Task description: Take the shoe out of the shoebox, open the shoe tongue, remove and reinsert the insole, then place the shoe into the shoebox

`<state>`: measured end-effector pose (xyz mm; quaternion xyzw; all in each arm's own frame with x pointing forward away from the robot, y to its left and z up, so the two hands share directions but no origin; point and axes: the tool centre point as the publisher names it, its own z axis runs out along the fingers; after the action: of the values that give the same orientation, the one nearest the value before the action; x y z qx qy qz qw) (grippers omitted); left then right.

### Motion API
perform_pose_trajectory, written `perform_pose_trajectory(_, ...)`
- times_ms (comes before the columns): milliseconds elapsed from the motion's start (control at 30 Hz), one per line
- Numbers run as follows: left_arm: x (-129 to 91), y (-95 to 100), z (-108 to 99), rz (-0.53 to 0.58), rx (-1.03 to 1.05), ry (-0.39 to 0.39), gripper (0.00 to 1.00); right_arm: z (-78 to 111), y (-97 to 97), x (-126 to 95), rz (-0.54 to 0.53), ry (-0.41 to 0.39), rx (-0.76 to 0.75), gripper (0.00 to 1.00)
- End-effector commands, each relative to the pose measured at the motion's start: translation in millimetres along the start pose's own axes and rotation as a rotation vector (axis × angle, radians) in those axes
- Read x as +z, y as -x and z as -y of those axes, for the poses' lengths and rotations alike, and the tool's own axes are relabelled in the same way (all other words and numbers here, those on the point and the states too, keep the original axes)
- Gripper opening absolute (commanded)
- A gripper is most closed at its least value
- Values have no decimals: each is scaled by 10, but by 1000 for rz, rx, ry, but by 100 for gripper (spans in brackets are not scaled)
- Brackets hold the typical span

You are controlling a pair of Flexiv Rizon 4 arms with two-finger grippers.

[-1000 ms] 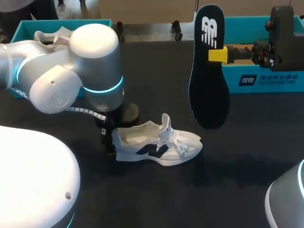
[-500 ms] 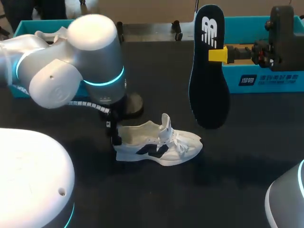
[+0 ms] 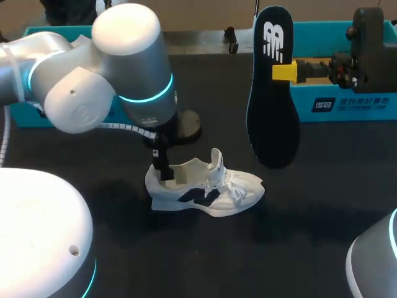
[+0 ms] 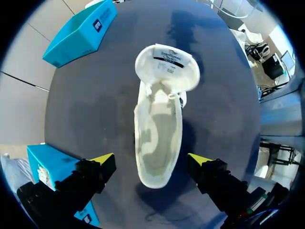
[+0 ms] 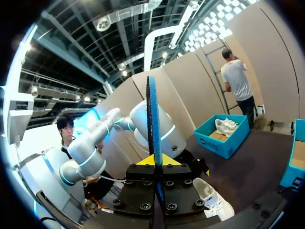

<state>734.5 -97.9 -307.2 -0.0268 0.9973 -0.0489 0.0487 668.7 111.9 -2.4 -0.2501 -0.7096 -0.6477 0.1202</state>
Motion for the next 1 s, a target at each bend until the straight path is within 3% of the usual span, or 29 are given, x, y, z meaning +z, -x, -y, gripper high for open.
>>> perform_pose_trajectory(33,246,92,245,-5,-9,12,100,2,1,16,2,-1,1,0)
perform_pose_trajectory(367,432,256,414,7,-68,-31,100,2,1,16,2,-1,1,0)
perform_pose_trajectory(733,659,255,395,10,-63,-20,100,2,1,16,2,-1,1,0)
perform_pose_trajectory(867,728,249,359,4,-69,-11,83,2,1,16,2,-1,1,0)
perform_pose_trajectory(967,765,235,337,-6,-67,-10,79,2,1,16,2,-1,1,0)
perform_pose_trajectory(1000,773,228,333,-8,-66,-9,68,2,1,16,2,-1,1,0)
